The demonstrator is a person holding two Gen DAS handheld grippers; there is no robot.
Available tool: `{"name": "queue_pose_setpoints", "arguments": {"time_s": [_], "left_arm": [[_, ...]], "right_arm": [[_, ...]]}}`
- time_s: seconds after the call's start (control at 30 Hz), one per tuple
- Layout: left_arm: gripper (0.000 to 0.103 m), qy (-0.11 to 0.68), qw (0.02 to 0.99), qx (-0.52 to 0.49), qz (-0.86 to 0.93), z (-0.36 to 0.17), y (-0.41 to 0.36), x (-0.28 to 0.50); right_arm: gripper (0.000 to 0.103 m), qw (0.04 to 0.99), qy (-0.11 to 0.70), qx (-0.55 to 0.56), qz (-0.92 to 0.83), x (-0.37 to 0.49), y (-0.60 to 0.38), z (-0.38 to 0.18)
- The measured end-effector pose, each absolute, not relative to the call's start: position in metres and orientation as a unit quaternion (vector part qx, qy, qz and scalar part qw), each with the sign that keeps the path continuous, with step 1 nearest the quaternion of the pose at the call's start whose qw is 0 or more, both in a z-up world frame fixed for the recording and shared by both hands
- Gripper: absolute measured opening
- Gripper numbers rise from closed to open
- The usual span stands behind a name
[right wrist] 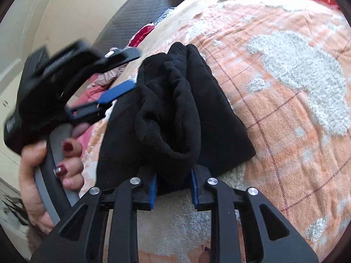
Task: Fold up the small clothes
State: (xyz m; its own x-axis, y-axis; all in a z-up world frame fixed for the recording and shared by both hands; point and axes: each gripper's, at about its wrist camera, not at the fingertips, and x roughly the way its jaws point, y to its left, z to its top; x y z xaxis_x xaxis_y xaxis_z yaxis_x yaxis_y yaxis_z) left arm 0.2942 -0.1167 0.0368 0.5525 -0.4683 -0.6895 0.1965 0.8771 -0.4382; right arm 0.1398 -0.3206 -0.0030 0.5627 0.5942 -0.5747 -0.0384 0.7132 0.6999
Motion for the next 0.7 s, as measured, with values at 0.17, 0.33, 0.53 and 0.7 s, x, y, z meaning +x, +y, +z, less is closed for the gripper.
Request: {"name": "queue_pose_setpoints", "arguments": {"time_s": [0.17,0.33,0.53,0.7], "left_arm": [[0.051,0.422,0.887,-0.129,-0.134,0.028,-0.075,0.269],[0.051,0.418,0.895,-0.113,-0.109,0.016,-0.053,0.248],[0.058,0.417,0.898,-0.086,-0.11,0.009,-0.057,0.232],[0.058,0.417,0.9,-0.072,-0.108,0.007,-0.062,0.231]], "right_arm": [[0.058,0.818,0.431,0.303,0.229,0.156,-0.322,0.017],[0.062,0.805,0.459,0.28,0.251,0.194,-0.32,0.024],[0.061,0.806,0.482,0.229,0.257,0.237,-0.31,0.02],[0.048,0.803,0.482,0.208,0.281,0.262,-0.303,0.008]]}}
